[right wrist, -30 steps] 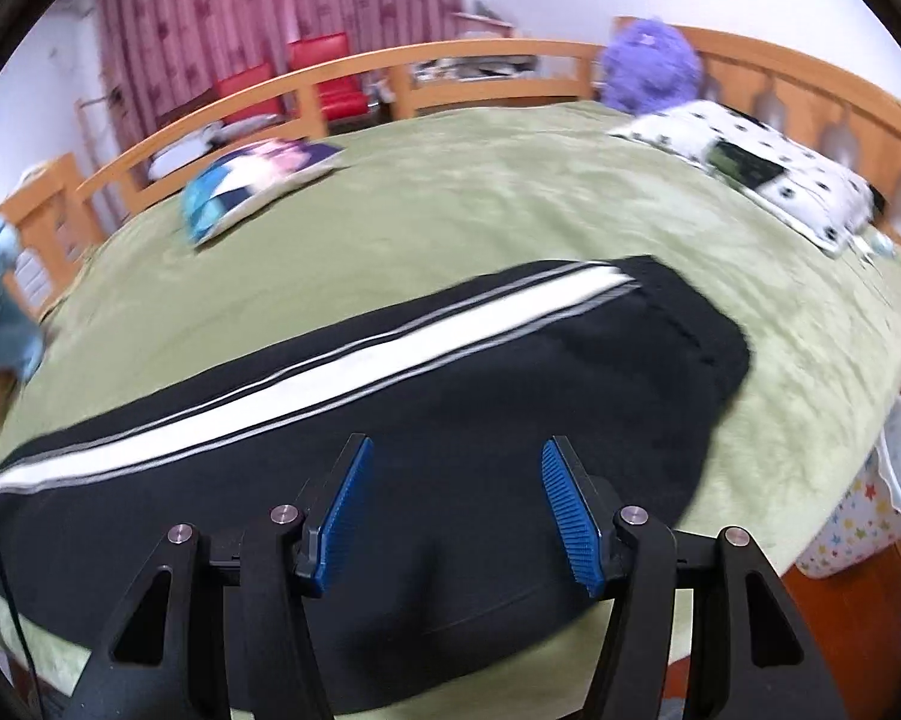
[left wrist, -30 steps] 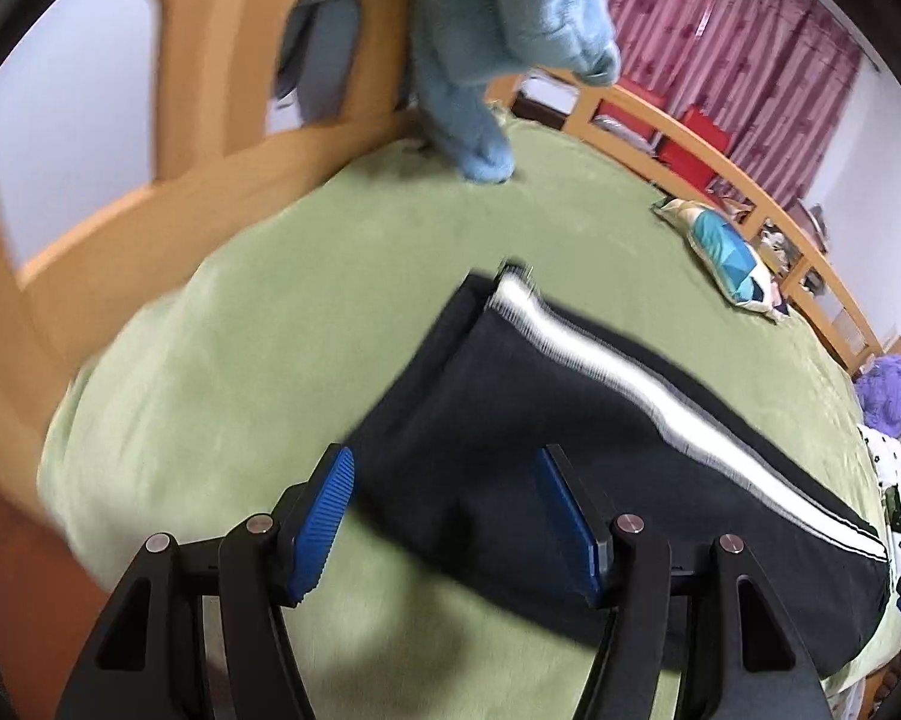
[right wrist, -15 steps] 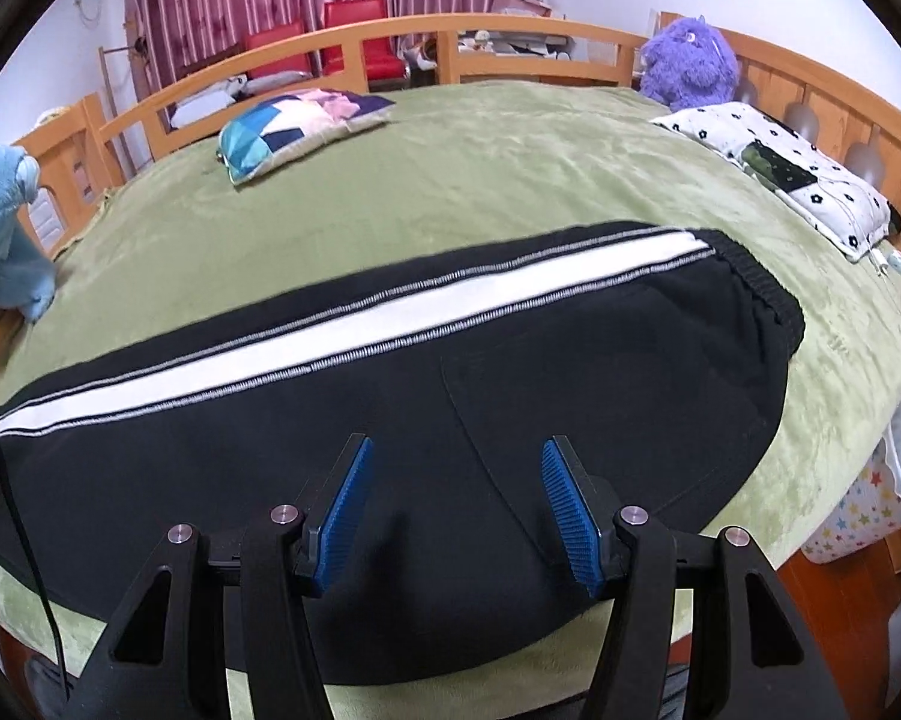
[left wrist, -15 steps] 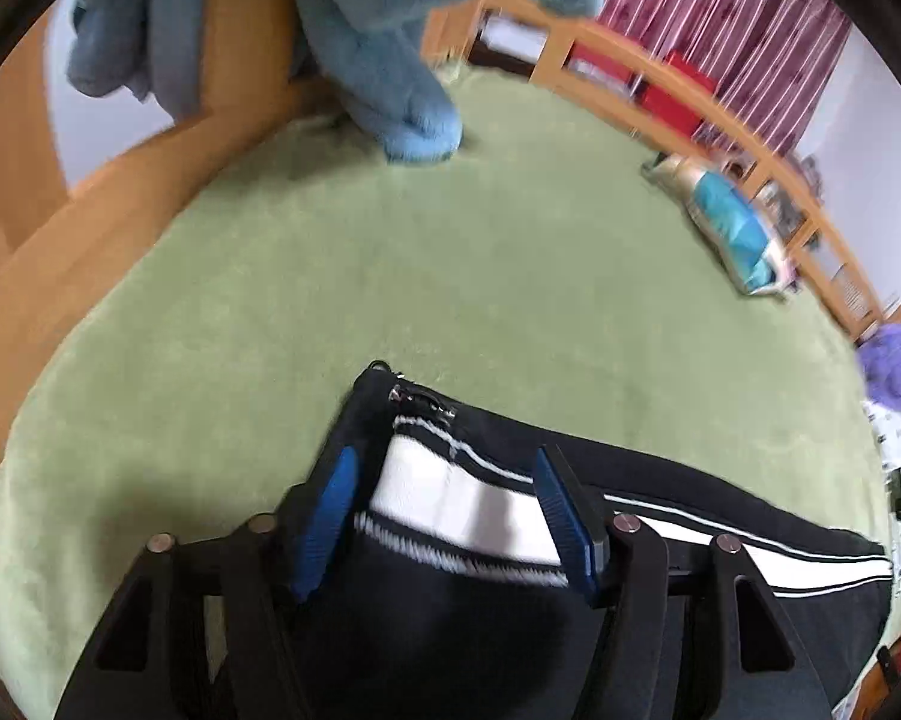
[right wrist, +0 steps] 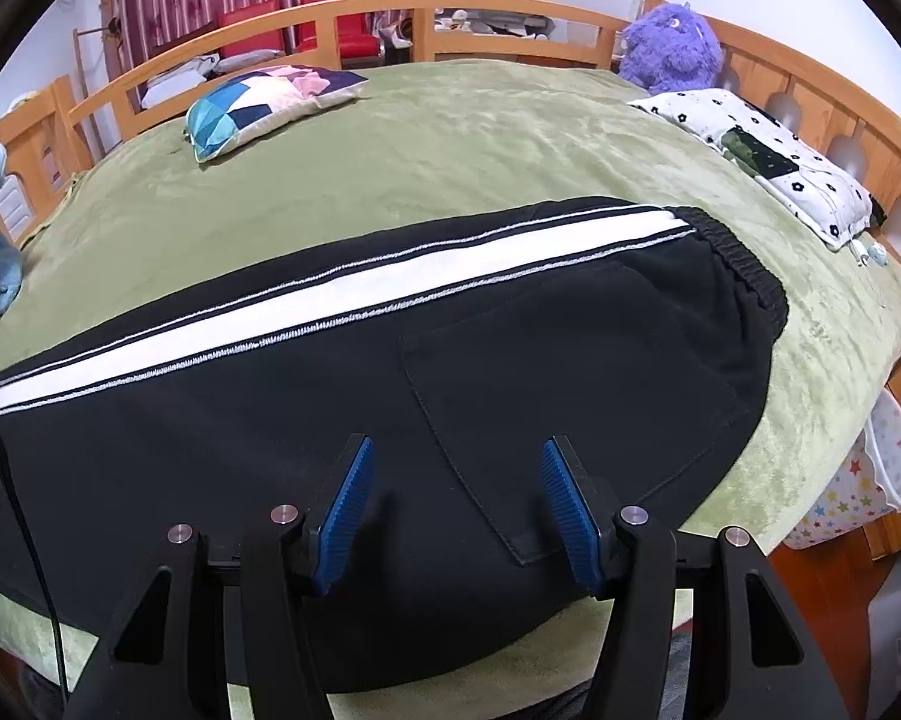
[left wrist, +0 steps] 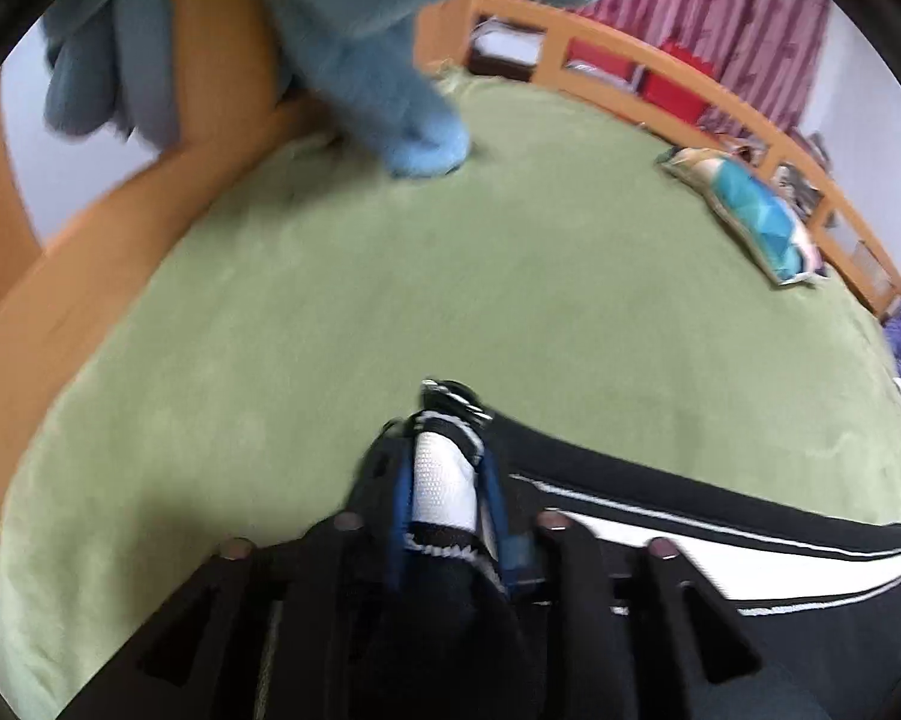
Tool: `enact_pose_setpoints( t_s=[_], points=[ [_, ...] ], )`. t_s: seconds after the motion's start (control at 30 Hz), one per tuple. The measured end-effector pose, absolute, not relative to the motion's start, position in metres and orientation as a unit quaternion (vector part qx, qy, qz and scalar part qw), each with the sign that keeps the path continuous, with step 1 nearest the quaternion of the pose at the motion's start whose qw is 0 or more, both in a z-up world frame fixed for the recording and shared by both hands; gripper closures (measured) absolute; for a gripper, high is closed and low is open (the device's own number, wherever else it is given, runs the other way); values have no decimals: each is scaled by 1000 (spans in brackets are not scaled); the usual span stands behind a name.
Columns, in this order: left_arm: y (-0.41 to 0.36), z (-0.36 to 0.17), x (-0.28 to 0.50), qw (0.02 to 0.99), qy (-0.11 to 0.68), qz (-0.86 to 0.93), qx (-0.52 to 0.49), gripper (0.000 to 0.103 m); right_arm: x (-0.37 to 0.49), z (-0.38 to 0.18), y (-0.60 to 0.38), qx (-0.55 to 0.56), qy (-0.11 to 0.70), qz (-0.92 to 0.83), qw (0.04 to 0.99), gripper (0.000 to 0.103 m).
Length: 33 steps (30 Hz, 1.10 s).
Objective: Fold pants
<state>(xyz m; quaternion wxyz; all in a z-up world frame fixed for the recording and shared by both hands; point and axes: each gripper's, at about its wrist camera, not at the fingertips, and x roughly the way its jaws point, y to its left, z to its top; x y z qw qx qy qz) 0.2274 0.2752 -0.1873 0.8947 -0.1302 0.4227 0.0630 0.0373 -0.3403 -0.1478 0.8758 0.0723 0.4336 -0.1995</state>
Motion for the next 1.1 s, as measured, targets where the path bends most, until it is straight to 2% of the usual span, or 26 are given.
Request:
enact_pose_setpoints(
  t_s=[0.03, 0.1, 0.17, 0.27, 0.5, 0.63, 0.8, 1.1],
  points=[
    [279, -189, 225, 894, 421, 71, -135, 58, 40, -150, -340, 70, 436, -195, 876, 45],
    [287, -184, 219, 894, 418, 84, -140, 47, 47, -154, -337, 61, 445, -190, 873, 45],
    [289, -169, 206, 900, 406, 82, -137, 47, 52, -156, -332, 60, 447, -182, 874, 45],
    [286, -150, 176, 909, 393, 67, -122, 40, 59, -158, -322, 68, 443, -163, 879, 45],
    [271, -162, 102, 900, 418, 20, -118, 40, 56, -167, -291, 60, 435, -122, 890, 45],
    [278, -192, 88, 878, 460, 119, -66, 40, 51, -190, -283, 55, 462, -109, 878, 45],
    [297, -181, 52, 877, 450, 108, -127, 40, 37, -197, -268, 3, 455, -119, 883, 45],
    [284, -184, 33, 889, 415, 70, -183, 40, 12, -174, -250, 10, 434, -86, 897, 44]
  ],
)
